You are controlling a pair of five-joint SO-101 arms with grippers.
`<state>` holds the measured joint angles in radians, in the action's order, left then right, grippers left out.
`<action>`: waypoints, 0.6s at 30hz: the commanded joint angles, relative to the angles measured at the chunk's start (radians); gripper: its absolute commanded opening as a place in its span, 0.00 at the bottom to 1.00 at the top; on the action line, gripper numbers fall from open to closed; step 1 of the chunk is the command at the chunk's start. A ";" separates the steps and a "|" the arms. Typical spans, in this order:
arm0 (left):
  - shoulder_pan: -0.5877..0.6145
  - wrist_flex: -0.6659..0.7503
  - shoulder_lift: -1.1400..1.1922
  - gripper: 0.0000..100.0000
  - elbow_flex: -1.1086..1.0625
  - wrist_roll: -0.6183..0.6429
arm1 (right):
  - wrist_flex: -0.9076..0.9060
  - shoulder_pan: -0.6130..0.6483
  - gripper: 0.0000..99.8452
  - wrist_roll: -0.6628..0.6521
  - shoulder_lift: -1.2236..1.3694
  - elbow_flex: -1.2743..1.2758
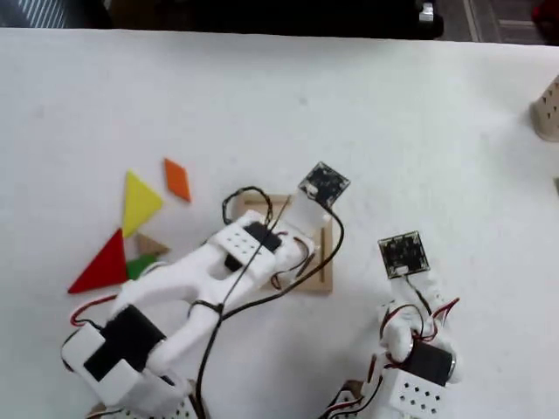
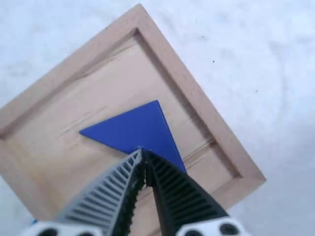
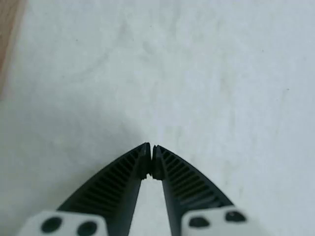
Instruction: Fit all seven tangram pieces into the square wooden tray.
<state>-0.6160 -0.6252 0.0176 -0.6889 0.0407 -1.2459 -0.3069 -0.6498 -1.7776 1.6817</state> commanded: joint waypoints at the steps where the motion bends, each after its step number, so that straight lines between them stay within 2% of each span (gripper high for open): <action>1: 0.073 0.014 -0.137 0.02 -0.014 -0.002 | -0.007 -0.007 0.02 -0.009 -0.002 0.002; 6: 0.108 0.017 -0.332 0.02 -0.127 -0.002 | -0.007 -0.007 0.02 -0.009 -0.002 0.002; 11: 0.064 0.017 -0.476 0.02 -0.241 0.002 | -0.007 -0.007 0.02 -0.009 -0.002 0.002; 14: 0.013 0.009 -0.444 0.02 -0.245 0.009 | -0.007 -0.007 0.02 -0.009 -0.002 0.002; 18: -0.053 0.018 -0.315 0.02 -0.221 0.175 | -0.007 -0.007 0.02 -0.009 -0.002 0.002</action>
<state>-0.5992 -0.6252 -0.3798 -0.9421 0.0729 -1.2459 -0.3069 -0.6498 -1.7776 1.6817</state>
